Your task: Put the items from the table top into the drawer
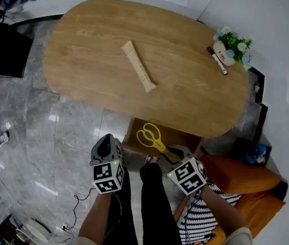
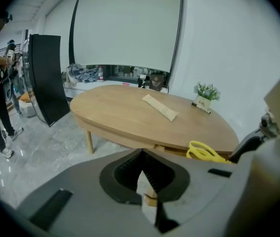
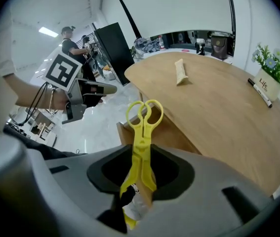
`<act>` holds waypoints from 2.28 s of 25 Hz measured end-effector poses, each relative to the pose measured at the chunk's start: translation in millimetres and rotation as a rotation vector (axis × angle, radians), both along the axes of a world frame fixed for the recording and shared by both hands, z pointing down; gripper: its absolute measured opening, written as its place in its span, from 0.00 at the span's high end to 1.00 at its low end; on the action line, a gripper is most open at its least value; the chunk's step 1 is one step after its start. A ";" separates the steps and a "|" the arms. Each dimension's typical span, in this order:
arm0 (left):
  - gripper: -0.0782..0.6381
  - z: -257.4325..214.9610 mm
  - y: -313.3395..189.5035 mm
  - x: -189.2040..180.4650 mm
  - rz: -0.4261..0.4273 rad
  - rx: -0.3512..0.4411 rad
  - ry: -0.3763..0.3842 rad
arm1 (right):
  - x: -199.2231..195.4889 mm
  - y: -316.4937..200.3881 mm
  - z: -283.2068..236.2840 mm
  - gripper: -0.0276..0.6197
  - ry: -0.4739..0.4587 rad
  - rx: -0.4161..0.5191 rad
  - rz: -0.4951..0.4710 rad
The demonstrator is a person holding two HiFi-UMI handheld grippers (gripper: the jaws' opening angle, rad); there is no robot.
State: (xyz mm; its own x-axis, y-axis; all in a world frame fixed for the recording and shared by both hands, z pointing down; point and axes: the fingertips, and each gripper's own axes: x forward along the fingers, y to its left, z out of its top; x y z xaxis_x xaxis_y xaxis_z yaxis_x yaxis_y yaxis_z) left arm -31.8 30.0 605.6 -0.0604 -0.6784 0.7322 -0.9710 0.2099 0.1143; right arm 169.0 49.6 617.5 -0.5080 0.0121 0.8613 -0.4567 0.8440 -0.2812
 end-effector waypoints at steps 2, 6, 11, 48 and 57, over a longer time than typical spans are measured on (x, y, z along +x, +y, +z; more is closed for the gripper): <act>0.89 1.6 -0.1 2.3 0.001 -0.003 0.000 | 8.4 -1.7 7.8 0.78 0.032 -0.002 -0.003; 0.89 4.7 0.7 5.8 0.001 -0.010 0.002 | 21.4 -10.4 18.1 0.71 0.044 -0.008 0.043; 0.89 7.2 -0.8 2.2 0.006 -0.015 -0.005 | 24.2 -17.5 18.3 0.72 0.046 -0.001 0.078; 0.89 -6.9 -61.7 -113.5 -0.079 0.031 0.045 | -148.3 -220.0 -24.3 0.72 -0.006 0.225 0.279; 0.89 7.7 -76.9 -122.9 -0.024 0.022 0.051 | -166.3 -276.8 9.4 0.69 0.077 0.261 0.304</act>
